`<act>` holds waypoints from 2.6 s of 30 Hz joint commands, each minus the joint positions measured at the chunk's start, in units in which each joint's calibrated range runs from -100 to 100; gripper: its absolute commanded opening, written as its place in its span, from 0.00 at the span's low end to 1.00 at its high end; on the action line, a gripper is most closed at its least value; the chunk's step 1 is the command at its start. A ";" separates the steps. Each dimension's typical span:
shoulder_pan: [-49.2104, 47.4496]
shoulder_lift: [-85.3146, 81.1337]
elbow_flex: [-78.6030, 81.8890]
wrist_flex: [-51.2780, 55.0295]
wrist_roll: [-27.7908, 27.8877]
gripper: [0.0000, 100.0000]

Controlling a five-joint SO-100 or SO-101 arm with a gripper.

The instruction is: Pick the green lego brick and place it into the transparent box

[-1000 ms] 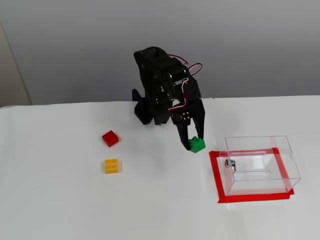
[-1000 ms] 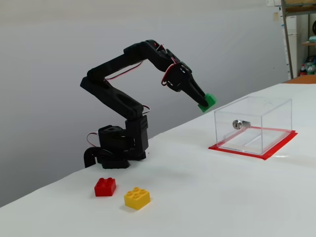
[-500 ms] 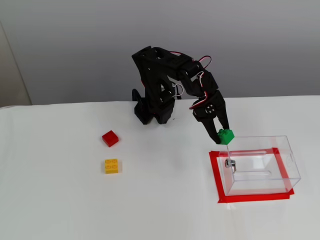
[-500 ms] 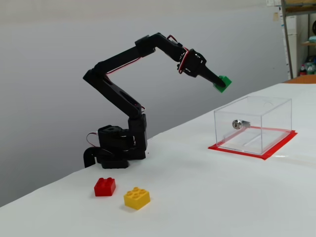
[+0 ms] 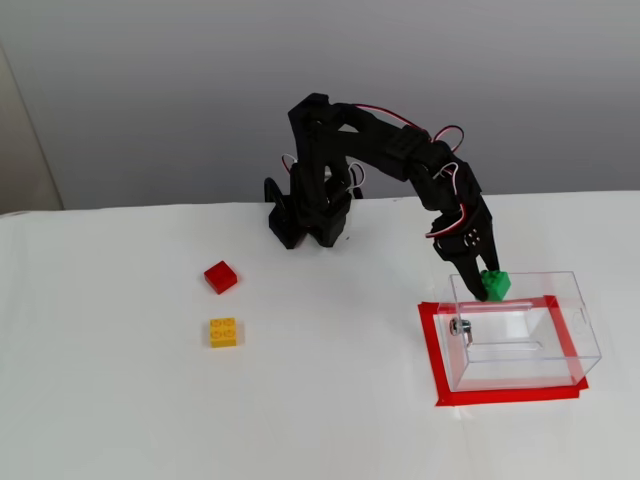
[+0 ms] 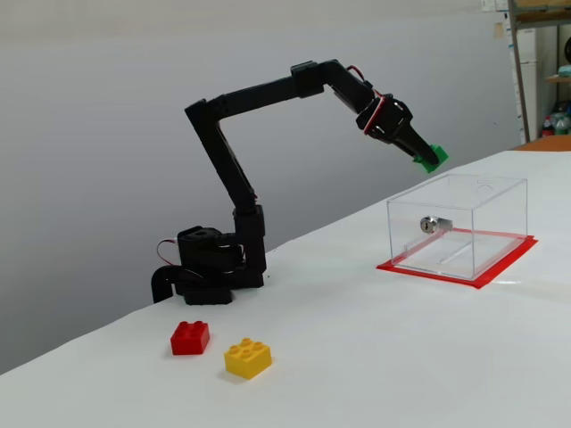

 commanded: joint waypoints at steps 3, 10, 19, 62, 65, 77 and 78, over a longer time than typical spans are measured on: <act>-2.10 5.03 -7.39 -0.62 0.06 0.07; -3.58 12.75 -12.82 -0.62 0.21 0.07; -3.95 15.81 -15.35 -0.53 0.21 0.08; 0.19 1.13 -12.82 8.00 0.16 0.27; 2.26 -2.94 -10.10 8.00 0.16 0.24; 11.65 -20.00 1.11 8.00 0.58 0.02; 12.98 -21.44 2.28 8.00 0.58 0.02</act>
